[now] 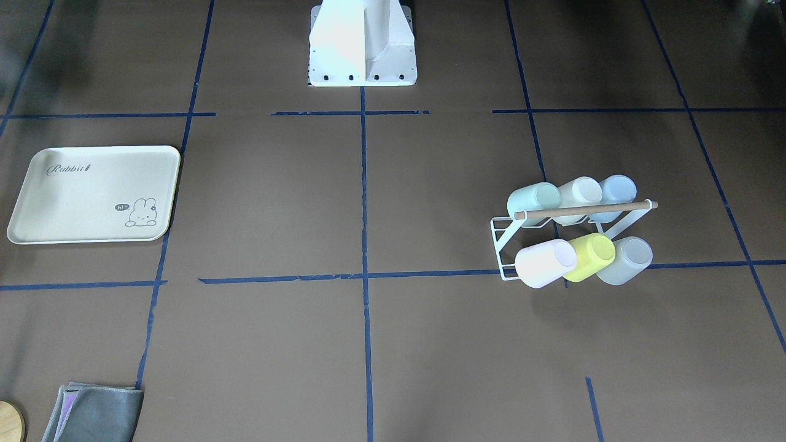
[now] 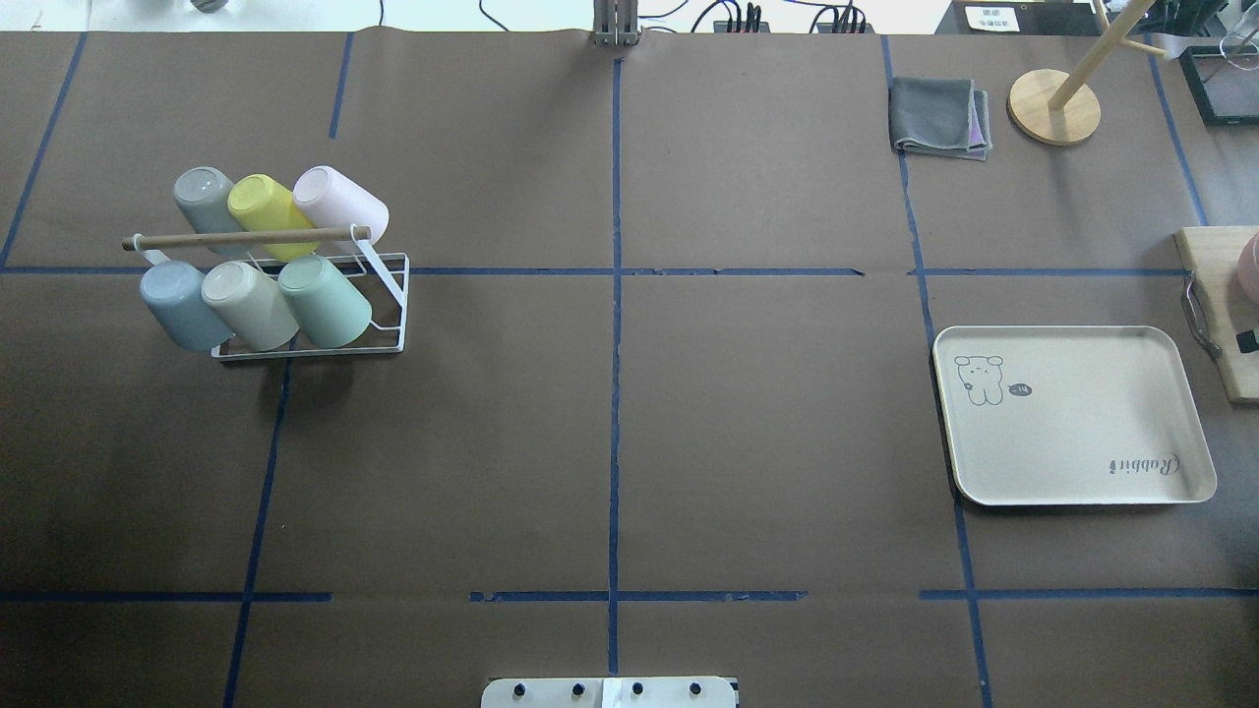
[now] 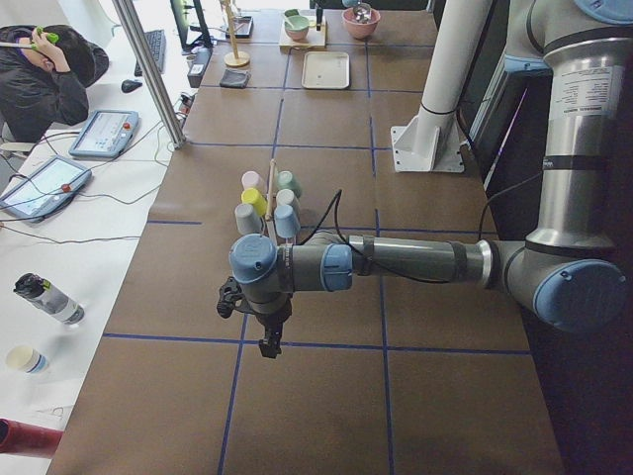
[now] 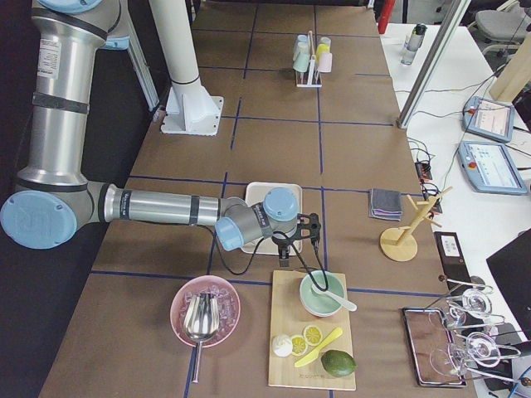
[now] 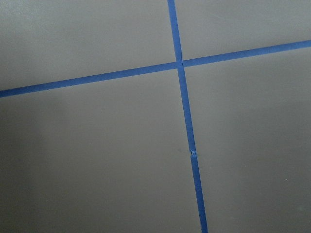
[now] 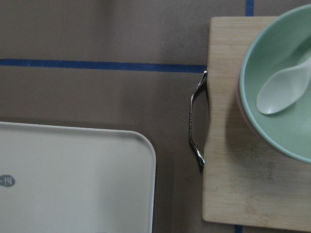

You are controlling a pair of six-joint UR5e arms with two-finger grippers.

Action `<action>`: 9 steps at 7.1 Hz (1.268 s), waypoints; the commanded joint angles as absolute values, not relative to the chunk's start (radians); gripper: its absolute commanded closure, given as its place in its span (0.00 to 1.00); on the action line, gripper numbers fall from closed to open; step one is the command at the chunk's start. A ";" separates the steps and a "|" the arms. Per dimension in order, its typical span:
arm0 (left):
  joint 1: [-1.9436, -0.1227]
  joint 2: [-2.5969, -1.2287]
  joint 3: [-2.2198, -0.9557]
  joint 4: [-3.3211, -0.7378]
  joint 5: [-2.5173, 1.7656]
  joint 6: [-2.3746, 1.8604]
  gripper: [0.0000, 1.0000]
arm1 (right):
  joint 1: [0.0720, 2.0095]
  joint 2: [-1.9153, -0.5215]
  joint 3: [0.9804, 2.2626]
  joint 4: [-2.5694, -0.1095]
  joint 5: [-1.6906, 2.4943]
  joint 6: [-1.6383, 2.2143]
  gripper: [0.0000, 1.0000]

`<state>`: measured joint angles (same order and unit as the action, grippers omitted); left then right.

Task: Pick up and place green cup on tray

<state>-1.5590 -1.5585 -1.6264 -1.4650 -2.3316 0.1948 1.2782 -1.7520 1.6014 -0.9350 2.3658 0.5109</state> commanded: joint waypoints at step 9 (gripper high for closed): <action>-1.559 -1.560 -1.615 -1.474 -2.332 0.195 0.00 | 1.077 -1.763 1.462 -0.666 2.315 0.657 0.55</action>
<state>-1.5585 -1.5600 -1.6154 -1.4736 -2.3316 0.1948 1.0784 -1.7598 1.4635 -0.6658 2.3148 0.6578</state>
